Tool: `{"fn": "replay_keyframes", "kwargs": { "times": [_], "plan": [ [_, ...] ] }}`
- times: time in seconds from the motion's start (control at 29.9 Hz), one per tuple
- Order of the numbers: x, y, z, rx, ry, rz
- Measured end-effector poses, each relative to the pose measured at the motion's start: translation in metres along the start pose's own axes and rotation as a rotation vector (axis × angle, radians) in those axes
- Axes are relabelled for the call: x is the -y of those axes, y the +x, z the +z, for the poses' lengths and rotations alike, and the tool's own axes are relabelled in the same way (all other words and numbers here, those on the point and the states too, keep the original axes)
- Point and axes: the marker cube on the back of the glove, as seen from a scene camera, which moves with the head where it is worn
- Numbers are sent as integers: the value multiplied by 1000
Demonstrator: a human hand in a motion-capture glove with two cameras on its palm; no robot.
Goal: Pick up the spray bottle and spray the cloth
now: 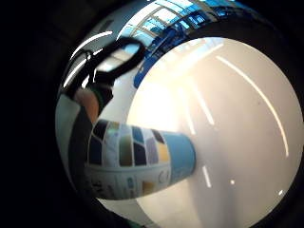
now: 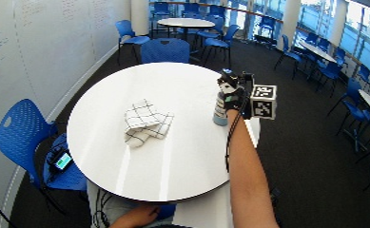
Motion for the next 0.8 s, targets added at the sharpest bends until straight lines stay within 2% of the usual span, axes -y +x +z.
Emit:
{"fn": "replay_keyframes", "kwargs": {
  "times": [0.13,0.44,0.8],
  "plan": [
    [6,-8,1,19,56,-73],
    [15,-37,5,0,32,-97],
    [16,-39,4,-20,49,-110]
  ]
}}
